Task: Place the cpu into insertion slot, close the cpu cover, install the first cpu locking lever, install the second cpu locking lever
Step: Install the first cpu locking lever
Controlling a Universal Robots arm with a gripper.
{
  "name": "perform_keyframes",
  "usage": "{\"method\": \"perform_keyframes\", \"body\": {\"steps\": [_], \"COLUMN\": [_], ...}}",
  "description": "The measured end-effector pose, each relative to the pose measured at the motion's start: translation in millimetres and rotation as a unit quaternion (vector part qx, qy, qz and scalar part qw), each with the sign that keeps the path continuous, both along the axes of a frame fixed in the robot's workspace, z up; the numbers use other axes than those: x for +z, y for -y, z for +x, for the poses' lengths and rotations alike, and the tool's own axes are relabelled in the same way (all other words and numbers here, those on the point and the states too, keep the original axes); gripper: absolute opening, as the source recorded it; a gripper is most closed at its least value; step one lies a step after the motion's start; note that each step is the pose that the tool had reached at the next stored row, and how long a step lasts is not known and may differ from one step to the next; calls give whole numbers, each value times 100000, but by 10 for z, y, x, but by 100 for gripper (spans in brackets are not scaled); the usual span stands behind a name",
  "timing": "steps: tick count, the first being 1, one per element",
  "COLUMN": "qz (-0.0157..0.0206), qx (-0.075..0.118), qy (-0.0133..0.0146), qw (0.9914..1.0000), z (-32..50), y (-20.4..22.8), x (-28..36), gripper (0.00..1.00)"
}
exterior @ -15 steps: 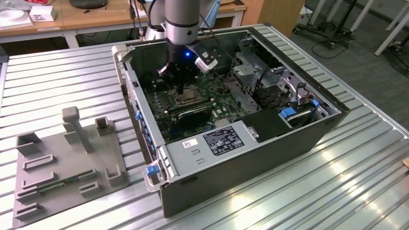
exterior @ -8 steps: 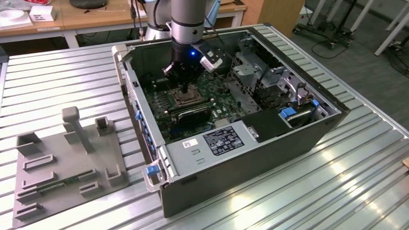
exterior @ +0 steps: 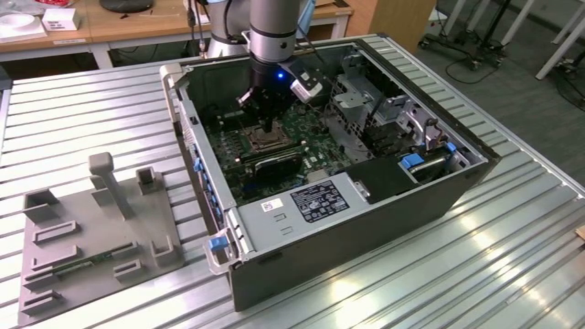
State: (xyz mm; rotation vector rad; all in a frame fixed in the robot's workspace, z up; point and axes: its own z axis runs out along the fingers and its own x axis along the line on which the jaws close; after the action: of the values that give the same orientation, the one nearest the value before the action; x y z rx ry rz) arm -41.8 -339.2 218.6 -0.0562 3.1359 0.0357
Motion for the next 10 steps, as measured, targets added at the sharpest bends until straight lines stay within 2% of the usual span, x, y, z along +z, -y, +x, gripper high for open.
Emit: {"method": "perform_keyframes", "body": {"steps": [10], "qz": [2], "qx": [39], "qy": [33], "qw": [100000], "z": [-3], "y": [0], "x": [0], "gripper": [11]}}
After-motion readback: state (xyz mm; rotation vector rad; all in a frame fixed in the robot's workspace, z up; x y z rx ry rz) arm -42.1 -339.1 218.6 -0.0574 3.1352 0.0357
